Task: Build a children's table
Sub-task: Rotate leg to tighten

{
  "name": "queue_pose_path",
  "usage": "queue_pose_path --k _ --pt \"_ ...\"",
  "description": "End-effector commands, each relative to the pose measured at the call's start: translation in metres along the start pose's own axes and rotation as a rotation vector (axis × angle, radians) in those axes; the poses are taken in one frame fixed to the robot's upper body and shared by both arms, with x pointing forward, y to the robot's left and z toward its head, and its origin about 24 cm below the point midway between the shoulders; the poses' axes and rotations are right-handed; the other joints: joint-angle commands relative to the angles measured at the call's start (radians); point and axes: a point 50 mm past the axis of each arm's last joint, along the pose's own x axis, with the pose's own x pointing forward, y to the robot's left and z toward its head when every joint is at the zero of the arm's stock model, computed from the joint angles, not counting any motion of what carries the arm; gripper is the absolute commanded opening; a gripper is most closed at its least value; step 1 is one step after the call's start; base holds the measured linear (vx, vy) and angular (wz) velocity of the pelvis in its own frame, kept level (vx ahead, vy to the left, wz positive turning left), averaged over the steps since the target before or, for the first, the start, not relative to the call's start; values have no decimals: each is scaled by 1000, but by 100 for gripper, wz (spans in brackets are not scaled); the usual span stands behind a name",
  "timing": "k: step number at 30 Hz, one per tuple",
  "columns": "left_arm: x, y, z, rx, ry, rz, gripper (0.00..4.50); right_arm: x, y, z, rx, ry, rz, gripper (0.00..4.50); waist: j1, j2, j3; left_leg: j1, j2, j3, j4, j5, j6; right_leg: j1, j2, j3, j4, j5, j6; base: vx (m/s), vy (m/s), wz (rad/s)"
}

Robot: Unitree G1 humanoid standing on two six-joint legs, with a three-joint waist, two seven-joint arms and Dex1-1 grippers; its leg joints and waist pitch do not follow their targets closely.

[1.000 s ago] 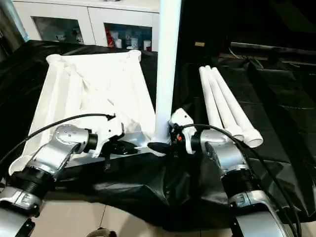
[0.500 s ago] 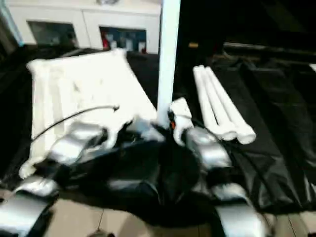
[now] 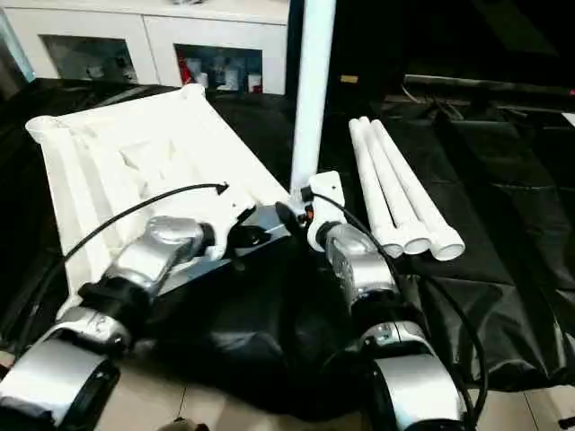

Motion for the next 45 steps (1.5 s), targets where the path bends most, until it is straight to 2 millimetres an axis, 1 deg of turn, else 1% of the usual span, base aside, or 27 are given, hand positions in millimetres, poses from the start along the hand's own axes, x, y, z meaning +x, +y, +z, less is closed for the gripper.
queue_pose_path --k 1,2,4,5,6,10,13,14,15,17,21,22,25,30,31,32,33,34,35,36,37,38,39,40,41,44,45 --pt "7 -17 17 72 -98 -122 0 7 33 -3 -54 15 245 381 6 -5 -67 9 41 -13 -57 -180 62 49 -87 47 -76 -132 -233 0 0 0" --pt "4 -19 15 84 -102 -159 0 0 30 -3 -77 18 295 381 5 -4 -66 11 41 -12 -58 -178 62 45 -85 48 -76 -132 -234 0 0 0" --pt "2 -20 13 88 -103 -178 0 -3 28 -4 -89 20 319 381 6 -4 -65 10 43 -13 -59 -182 62 47 -86 47 -76 -135 -235 0 0 0" --pt "-2 -22 11 98 -109 -224 0 -11 24 -3 -112 18 363 381 5 -4 -65 10 43 -12 -59 -183 61 45 -85 47 -76 -138 -237 0 0 0" --pt "-3 -22 11 100 -110 -233 0 -12 23 -3 -116 17 372 381 8 -6 -65 10 43 -13 -59 -184 63 47 -86 47 -77 -143 -234 0 0 0" --pt "-10 -26 4 116 -86 -307 0 -28 16 0 -160 2 485 381 18 -2 -67 12 46 -11 -57 -168 74 45 -85 47 -72 -110 -248 0 0 0" --pt "-15 -29 -1 124 -60 -355 0 -37 11 1 -175 25 550 381 28 -2 -66 13 47 -9 -56 -171 73 43 -84 47 -71 -111 -250 0 0 0" --pt "-16 -30 -2 126 -56 -368 0 -39 10 1 -175 31 565 381 28 -2 -65 12 46 -10 -58 -175 70 43 -83 46 -72 -121 -247 0 0 0" --pt "-17 -30 -3 125 -51 -377 0 -40 10 2 -176 34 575 381 29 -2 -66 12 47 -10 -58 -177 69 43 -84 46 -72 -125 -245 0 0 0" --pt "-20 -31 -6 127 -35 -400 0 -42 9 2 -177 47 600 349 30 -2 -66 12 46 -10 -57 -175 68 43 -84 47 -72 -131 -242 0 0 0" --pt "-23 -32 -8 126 -21 -414 0 -45 10 1 -181 70 632 314 28 -4 -65 12 46 -10 -58 -179 61 41 -84 46 -74 -146 -242 0 0 0" --pt "-24 -31 -8 126 -20 -414 0 -45 10 0 -181 72 634 314 29 -5 -66 12 45 -11 -58 -173 62 42 -84 46 -73 -143 -240 0 0 0" --pt "-25 -30 -9 124 -15 -407 0 -45 12 -1 -173 81 648 284 29 -5 -67 11 45 -11 -57 -163 63 42 -84 46 -71 -131 -240 0 0 0" --pt "-24 -27 -5 109 -31 -366 0 -41 16 -5 -152 81 629 272 28 -6 -66 12 44 -10 -57 -164 63 42 -84 45 -72 -136 -240 0 0 0" --pt "-21 -25 -3 103 -38 -341 0 -37 16 -6 -144 77 587 271 27 -5 -65 12 44 -10 -58 -169 60 39 -84 46 -74 -148 -237 0 0 0" --pt "-17 -22 0 84 -45 -287 0 -31 15 -8 -150 69 499 270 24 -4 -63 15 42 -10 -60 -182 46 35 -85 46 -78 -181 -233 0 0 0" --pt "-13 -18 4 66 -51 -234 0 -23 13 -10 -129 78 402 270 22 -3 -62 15 41 -11 -60 -186 35 35 -86 47 -79 -200 -230 0 0 0" --pt "-7 -12 10 30 -63 -156 0 -13 10 -14 -93 101 257 270 13 -4 -60 15 37 -13 -62 -210 17 35 -85 45 -83 -255 -224 0 0 0" --pt "-3 -9 14 9 -71 -104 0 -8 11 -15 -53 102 201 270 11 -4 -58 17 37 -13 -65 -227 7 33 -85 44 -88 -289 -214 0 0 0" --pt "0 -6 17 -3 -76 -73 0 -5 12 -15 -30 98 177 270 6 -4 -60 21 37 -16 -63 -247 -5 33 -88 45 -92 -331 -203 0 0 0" --pt "0 -6 17 -3 -76 -73 0 -5 12 -15 -30 98 177 269 5 -5 -61 20 36 -16 -62 -247 -4 34 -88 46 -93 -334 -198 0 0 0" --pt "7 0 27 -75 -98 35 0 6 16 -14 70 98 74 269 2 -2 -61 17 37 -14 -62 -237 5 33 -86 48 -93 -307 -194 0 0 0" --pt "7 0 27 -75 -98 35 0 6 16 -14 70 98 74 269 -1 -3 -61 17 35 -14 -62 -232 4 31 -84 49 -92 -299 -196 0 0 0" --pt "11 3 33 -111 -105 89 0 14 23 -12 136 91 21 269 0 -4 -65 17 35 -14 -61 -213 7 35 -84 47 -89 -269 -203 0 0 0" --pt "12 3 34 -111 -104 98 0 15 25 -11 142 89 17 269 2 -3 -66 16 35 -14 -60 -203 10 36 -86 47 -88 -249 -207 0 0 0" --pt "16 3 38 -82 -107 120 0 24 34 -4 107 65 -8 269 3 -3 -73 7 35 -14 -56 -132 38 45 -84 45 -72 -101 -233 0 0 0" --pt "16 3 38 -82 -107 120 0 24 34 -4 107 65 -8 269 3 -2 -74 7 35 -13 -55 -123 44 45 -83 45 -69 -74 -238 0 0 0"
